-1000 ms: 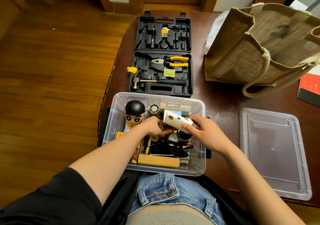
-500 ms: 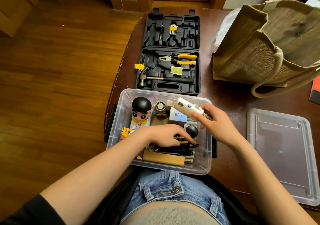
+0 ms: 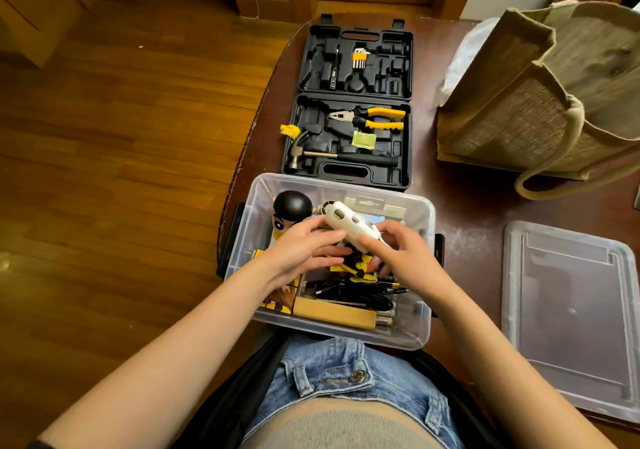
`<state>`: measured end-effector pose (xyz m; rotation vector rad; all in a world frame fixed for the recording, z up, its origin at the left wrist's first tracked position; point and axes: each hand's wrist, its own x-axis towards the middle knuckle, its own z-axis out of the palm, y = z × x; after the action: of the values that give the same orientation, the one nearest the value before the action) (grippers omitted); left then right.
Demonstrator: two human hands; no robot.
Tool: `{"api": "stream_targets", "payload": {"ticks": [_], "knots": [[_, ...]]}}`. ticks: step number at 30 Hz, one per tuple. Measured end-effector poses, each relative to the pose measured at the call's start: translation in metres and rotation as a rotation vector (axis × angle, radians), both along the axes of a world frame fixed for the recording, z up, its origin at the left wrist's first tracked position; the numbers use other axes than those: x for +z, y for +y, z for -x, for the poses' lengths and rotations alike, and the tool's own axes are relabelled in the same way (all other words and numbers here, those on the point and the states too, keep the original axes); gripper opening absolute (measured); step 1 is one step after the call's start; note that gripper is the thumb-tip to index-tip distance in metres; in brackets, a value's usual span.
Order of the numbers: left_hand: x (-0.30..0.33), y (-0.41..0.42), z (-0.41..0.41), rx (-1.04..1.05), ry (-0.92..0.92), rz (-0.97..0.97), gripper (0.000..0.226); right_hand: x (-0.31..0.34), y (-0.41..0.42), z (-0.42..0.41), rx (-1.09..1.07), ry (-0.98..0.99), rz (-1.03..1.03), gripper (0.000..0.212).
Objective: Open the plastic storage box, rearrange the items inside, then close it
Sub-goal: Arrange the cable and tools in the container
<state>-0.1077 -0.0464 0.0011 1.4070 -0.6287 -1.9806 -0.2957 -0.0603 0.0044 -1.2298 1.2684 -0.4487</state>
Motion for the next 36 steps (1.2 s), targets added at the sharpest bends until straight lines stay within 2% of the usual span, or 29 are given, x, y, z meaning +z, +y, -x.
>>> {"api": "stream_targets", "payload": {"ticks": [5,9,11,15,18,21,23,25,26,31,36], "knots": [[-0.001,0.007,0.003,0.078,0.022,-0.041,0.024,-0.001,0.008,-0.015,0.199,0.090,0.031,0.021],[-0.001,0.008,0.002,0.077,-0.037,-0.030,0.032,-0.001,0.007,-0.021,0.300,0.212,0.081,0.024],[0.001,0.004,0.000,0.112,-0.089,-0.006,0.035,-0.001,0.003,-0.019,0.324,0.256,0.073,0.022],[0.004,-0.004,-0.009,0.183,-0.134,0.017,0.032,-0.004,0.000,-0.014,0.291,0.198,-0.010,0.021],[0.004,-0.005,-0.016,0.106,-0.177,0.033,0.033,-0.006,0.000,-0.010,0.278,0.146,-0.039,0.018],[0.002,-0.004,-0.019,0.019,-0.133,-0.028,0.030,-0.007,0.000,-0.011,0.177,0.141,0.046,0.022],[0.001,-0.004,-0.020,-0.023,-0.067,-0.120,0.025,-0.004,0.000,-0.012,0.165,0.172,0.167,0.035],[0.000,-0.003,-0.023,-0.105,-0.023,-0.191,0.025,-0.003,-0.001,-0.013,0.259,0.244,0.274,0.052],[0.000,-0.004,-0.025,-0.150,-0.003,-0.219,0.026,-0.002,-0.002,-0.014,0.319,0.295,0.311,0.053],[0.000,-0.008,-0.037,-0.320,0.058,-0.358,0.032,-0.005,-0.004,-0.022,0.524,0.569,0.485,0.039],[0.005,-0.008,-0.043,-0.419,-0.082,-0.353,0.034,-0.019,0.003,-0.035,0.615,0.709,0.479,0.035]]}}
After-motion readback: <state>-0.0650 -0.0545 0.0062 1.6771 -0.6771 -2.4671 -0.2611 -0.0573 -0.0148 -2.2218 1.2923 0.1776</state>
